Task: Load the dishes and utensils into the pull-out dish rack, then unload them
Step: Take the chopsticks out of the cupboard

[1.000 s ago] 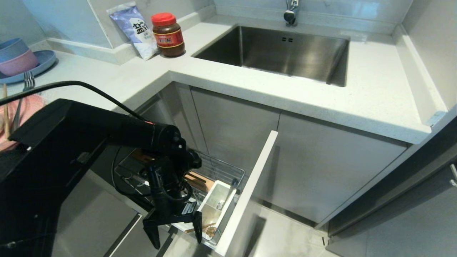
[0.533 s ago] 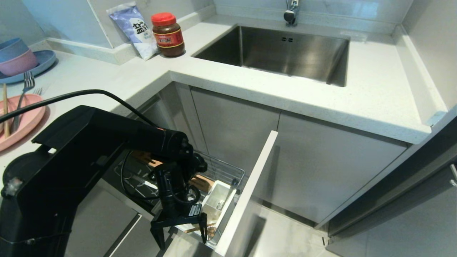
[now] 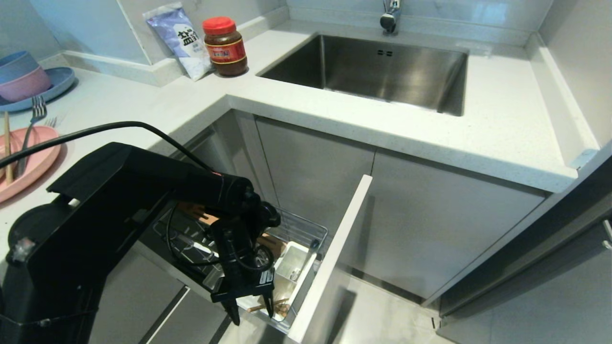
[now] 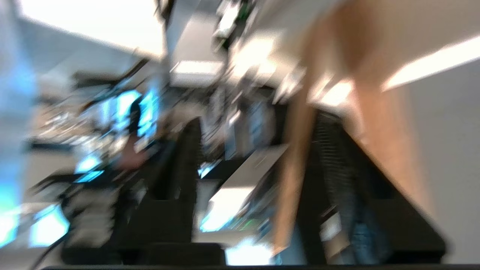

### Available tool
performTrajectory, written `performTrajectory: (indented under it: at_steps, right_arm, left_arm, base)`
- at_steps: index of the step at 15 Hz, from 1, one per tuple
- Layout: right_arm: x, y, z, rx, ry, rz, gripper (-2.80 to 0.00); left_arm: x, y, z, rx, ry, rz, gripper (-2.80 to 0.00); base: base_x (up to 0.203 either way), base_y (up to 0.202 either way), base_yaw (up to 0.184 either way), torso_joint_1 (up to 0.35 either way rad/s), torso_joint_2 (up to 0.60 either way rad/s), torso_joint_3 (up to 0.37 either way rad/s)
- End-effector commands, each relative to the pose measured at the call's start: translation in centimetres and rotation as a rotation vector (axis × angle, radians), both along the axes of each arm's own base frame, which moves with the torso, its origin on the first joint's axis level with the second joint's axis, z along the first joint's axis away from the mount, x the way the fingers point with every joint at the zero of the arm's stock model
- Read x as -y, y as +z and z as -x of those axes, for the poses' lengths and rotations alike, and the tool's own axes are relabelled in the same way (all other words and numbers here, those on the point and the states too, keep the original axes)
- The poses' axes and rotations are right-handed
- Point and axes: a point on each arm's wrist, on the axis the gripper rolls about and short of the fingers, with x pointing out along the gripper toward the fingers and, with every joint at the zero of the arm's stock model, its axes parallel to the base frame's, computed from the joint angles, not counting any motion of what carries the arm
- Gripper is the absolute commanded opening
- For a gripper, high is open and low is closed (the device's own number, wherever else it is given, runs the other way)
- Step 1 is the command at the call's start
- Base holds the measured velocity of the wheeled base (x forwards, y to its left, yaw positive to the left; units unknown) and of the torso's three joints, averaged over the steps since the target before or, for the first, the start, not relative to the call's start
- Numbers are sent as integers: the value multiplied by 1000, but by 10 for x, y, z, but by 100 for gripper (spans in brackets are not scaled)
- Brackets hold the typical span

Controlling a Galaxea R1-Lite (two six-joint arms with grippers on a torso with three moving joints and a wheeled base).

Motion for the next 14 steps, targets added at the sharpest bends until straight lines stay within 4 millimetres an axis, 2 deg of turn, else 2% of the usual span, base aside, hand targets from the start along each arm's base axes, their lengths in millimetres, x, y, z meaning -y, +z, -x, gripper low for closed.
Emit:
performTrajectory:
  at_steps: [1, 10, 14]
  right_arm:
    - [0, 0, 0, 1, 0, 0, -280]
    - [0, 0, 0, 3, 0, 0, -280]
    - [0, 0, 0, 1, 0, 0, -280]
  left_arm:
    - [4, 0, -2, 24, 37, 8, -280]
    - [11, 4, 8, -6, 9, 0, -280]
    - [7, 31, 22, -2, -5, 2, -280]
  base:
    - [0, 0, 0, 0, 0, 0]
    - [0, 0, 0, 0, 0, 0]
    - [0, 0, 0, 0, 0, 0]
